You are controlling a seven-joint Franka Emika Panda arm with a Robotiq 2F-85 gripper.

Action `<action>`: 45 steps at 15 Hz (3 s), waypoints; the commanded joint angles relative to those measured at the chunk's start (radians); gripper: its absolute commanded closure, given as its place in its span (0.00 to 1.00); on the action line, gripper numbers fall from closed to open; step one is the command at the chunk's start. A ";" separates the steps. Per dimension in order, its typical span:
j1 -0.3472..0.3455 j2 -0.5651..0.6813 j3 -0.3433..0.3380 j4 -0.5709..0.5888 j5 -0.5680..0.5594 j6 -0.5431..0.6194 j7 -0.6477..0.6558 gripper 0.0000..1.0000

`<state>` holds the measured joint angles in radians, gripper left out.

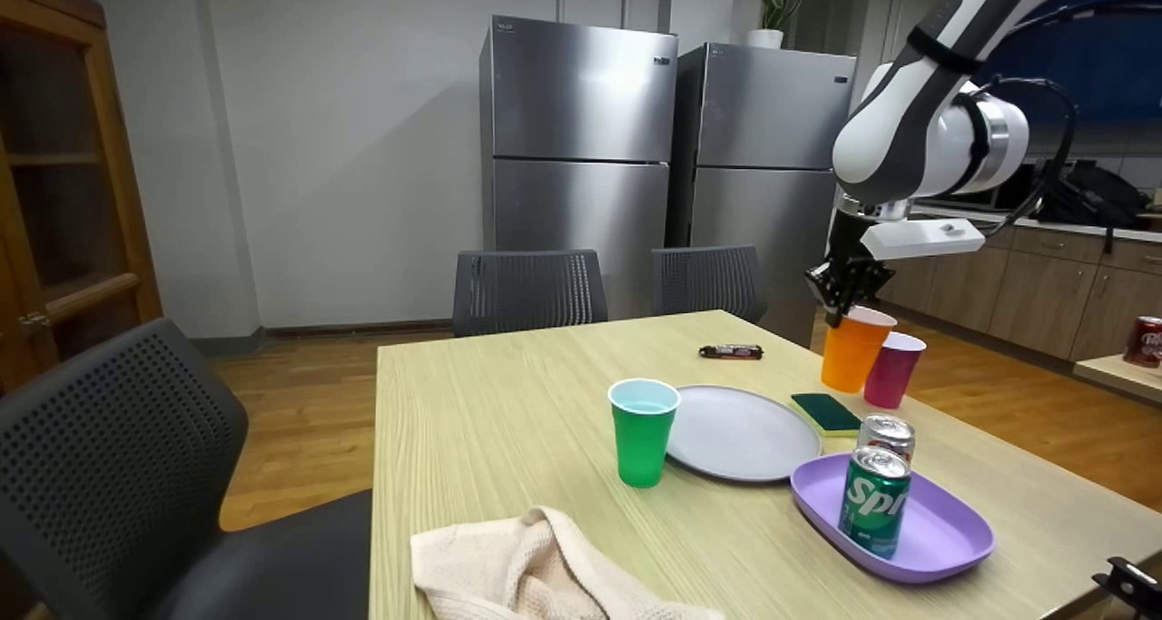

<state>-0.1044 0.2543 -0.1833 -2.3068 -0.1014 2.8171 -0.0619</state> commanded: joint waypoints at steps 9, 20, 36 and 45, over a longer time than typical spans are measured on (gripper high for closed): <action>0.079 -0.018 0.041 -0.069 -0.038 0.035 0.054 0.99; 0.133 0.038 0.017 -0.102 -0.069 0.149 0.083 0.99; 0.248 0.098 -0.078 -0.086 -0.121 0.167 0.138 0.70; 0.177 0.013 -0.022 -0.100 -0.076 0.137 0.076 0.10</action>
<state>0.1207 0.3270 -0.2454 -2.3950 -0.1897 2.9833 0.0370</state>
